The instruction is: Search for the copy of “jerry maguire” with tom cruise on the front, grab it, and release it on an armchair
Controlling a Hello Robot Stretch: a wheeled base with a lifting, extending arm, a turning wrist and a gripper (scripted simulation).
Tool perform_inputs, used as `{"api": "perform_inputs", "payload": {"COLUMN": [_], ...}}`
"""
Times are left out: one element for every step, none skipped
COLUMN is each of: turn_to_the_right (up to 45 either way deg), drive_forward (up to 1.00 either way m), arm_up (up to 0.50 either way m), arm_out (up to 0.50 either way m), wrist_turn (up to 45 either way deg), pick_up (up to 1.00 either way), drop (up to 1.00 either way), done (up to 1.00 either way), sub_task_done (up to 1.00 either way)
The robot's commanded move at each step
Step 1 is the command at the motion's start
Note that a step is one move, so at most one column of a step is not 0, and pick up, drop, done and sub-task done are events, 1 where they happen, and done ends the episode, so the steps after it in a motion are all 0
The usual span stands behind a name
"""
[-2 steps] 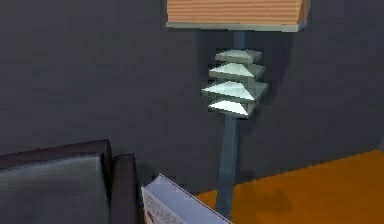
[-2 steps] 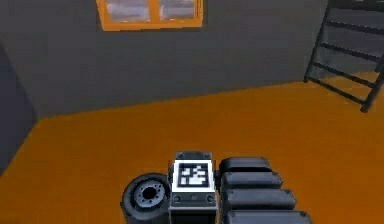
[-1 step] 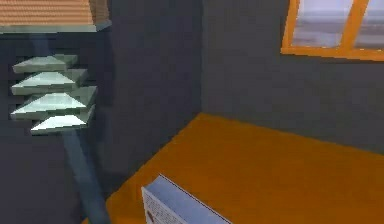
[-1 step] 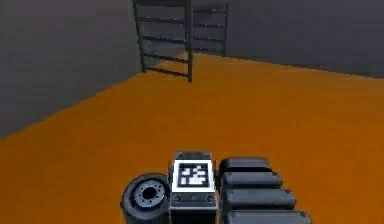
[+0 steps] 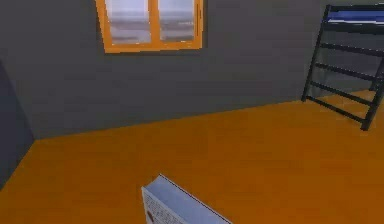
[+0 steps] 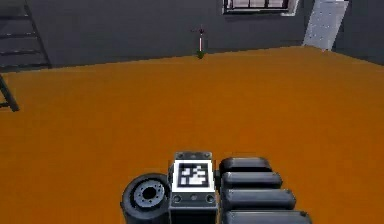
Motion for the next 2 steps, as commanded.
{"api": "perform_inputs", "payload": {"turn_to_the_right": [21.0, -45.0], "drive_forward": [0.00, 0.00], "arm_up": [0.00, 0.00], "arm_out": [0.00, 0.00], "wrist_turn": [0.0, 0.0], "pick_up": [0.00, 0.00], "drop": [0.00, 0.00], "done": [0.00, 0.00], "sub_task_done": [0.00, 0.00]}}
